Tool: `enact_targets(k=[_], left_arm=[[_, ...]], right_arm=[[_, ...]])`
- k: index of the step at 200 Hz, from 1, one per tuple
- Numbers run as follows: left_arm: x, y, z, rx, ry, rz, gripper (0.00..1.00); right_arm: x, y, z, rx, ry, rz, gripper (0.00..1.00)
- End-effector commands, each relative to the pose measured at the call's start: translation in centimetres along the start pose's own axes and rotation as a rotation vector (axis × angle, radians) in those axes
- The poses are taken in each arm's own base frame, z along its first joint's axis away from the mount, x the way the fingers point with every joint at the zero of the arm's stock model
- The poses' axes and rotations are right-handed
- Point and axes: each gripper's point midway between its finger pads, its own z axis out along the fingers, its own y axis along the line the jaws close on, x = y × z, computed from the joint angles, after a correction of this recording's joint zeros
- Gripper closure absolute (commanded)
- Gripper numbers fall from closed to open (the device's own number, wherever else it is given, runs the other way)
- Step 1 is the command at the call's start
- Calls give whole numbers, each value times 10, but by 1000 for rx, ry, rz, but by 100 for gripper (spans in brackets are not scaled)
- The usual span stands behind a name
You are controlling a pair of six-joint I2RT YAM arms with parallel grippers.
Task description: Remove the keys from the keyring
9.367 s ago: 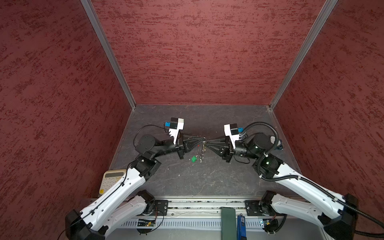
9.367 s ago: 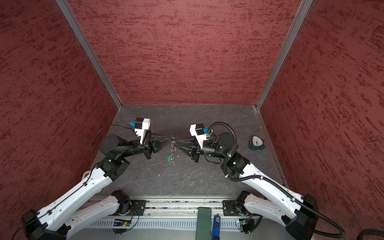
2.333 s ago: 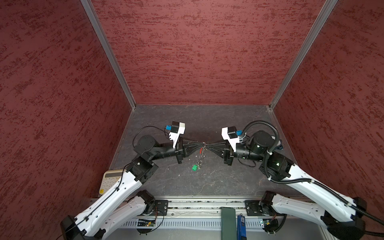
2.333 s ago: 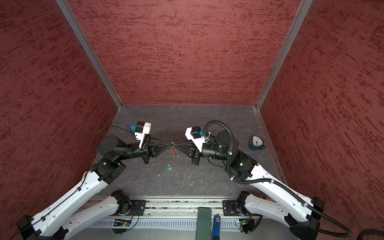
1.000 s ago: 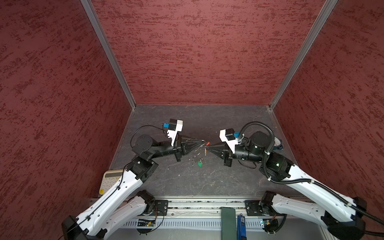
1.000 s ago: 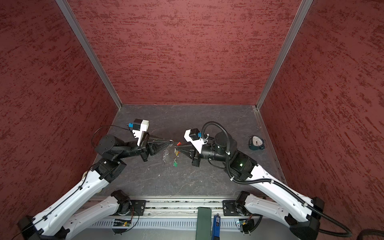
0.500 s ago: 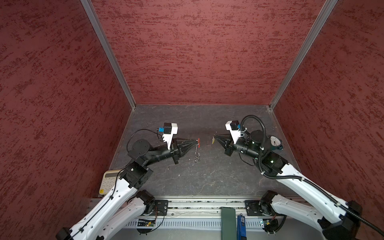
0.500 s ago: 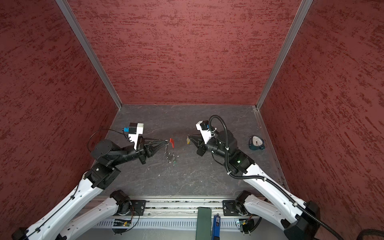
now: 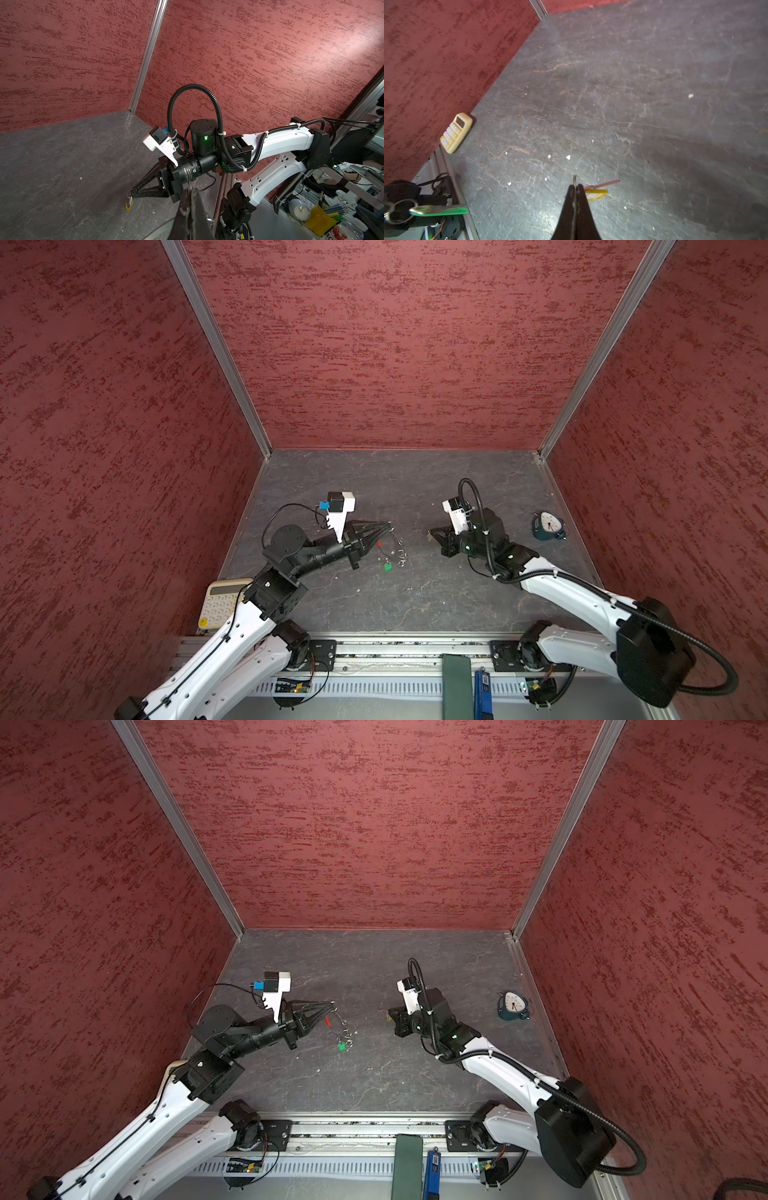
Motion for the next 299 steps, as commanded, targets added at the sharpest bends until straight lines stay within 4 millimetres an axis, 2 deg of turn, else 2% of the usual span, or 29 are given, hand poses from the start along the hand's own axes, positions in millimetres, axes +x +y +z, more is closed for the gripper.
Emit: enact_targets(k=[1, 90, 119, 152, 166, 181, 200, 220, 237, 264, 270, 299], left_arm=[[-11, -1, -1, 0, -55, 19, 100], [-8, 4, 3, -6, -44, 10, 100], [-8, 4, 3, -6, -43, 8, 100], [-7, 4, 3, -7, -43, 7, 100], [-7, 4, 3, -8, -43, 6, 100], [-8, 4, 3, -9, -43, 5, 100], [-8, 5, 2, -13, -43, 4, 100], [-8, 5, 3, -17, -45, 2, 100], [-8, 6, 3, -19, -46, 1, 100], [-9, 7, 3, -26, -51, -1, 100], [-10, 7, 3, -28, -55, 1, 100], [-12, 13, 4, -54, -67, -8, 100]], right_arm=[[4, -16, 5, 52, -20, 88, 100], [63, -67, 32, 214, 107, 188, 100], [73, -78, 35, 255, 125, 213, 100], [73, -90, 34, 305, 127, 242, 100], [72, -92, 33, 315, 123, 246, 88], [68, -91, 31, 312, 108, 241, 68], [49, -79, 27, 271, 66, 209, 55], [21, -63, 16, 225, 2, 161, 51], [-6, -40, 4, 151, -63, 105, 49], [-49, 9, -23, -23, -168, 13, 46], [-59, 24, -30, -71, -188, -14, 41], [-88, 92, -64, -246, -271, -158, 40]])
